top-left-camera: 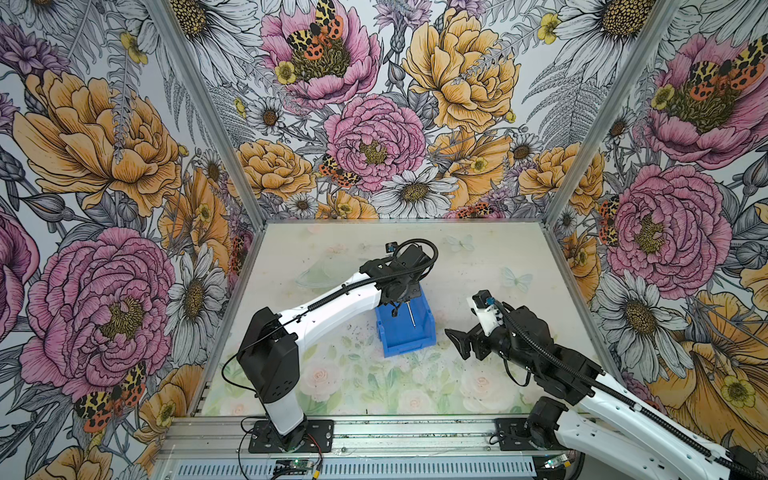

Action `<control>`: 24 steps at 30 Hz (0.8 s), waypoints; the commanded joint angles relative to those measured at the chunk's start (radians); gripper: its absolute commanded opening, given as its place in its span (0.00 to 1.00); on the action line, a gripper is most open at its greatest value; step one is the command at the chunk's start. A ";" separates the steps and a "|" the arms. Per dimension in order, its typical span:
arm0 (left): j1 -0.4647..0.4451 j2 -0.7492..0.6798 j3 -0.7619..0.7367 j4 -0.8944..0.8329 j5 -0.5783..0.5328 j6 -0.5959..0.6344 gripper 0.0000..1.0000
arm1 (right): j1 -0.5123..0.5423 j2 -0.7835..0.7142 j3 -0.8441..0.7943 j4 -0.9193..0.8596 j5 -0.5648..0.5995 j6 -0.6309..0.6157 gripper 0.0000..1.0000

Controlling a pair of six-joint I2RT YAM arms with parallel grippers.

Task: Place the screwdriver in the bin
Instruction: 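Lift the screwdriver with the left gripper and carry it over the blue bin, then lower the screwdriver into the bin and open the left gripper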

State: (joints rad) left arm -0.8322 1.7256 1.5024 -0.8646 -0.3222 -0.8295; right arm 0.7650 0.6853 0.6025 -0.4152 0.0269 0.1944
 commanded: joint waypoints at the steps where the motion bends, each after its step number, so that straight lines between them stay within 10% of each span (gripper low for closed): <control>1: -0.001 0.027 0.030 0.004 0.003 0.009 0.00 | -0.007 -0.015 -0.013 0.005 0.000 0.009 0.99; 24: 0.013 0.219 0.067 0.004 -0.002 0.000 0.00 | -0.052 -0.011 -0.029 0.003 -0.016 0.005 1.00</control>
State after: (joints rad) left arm -0.8280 1.9396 1.5513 -0.8677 -0.3222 -0.8299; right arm 0.7200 0.6823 0.5858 -0.4149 0.0219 0.1940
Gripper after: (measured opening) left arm 0.262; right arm 0.995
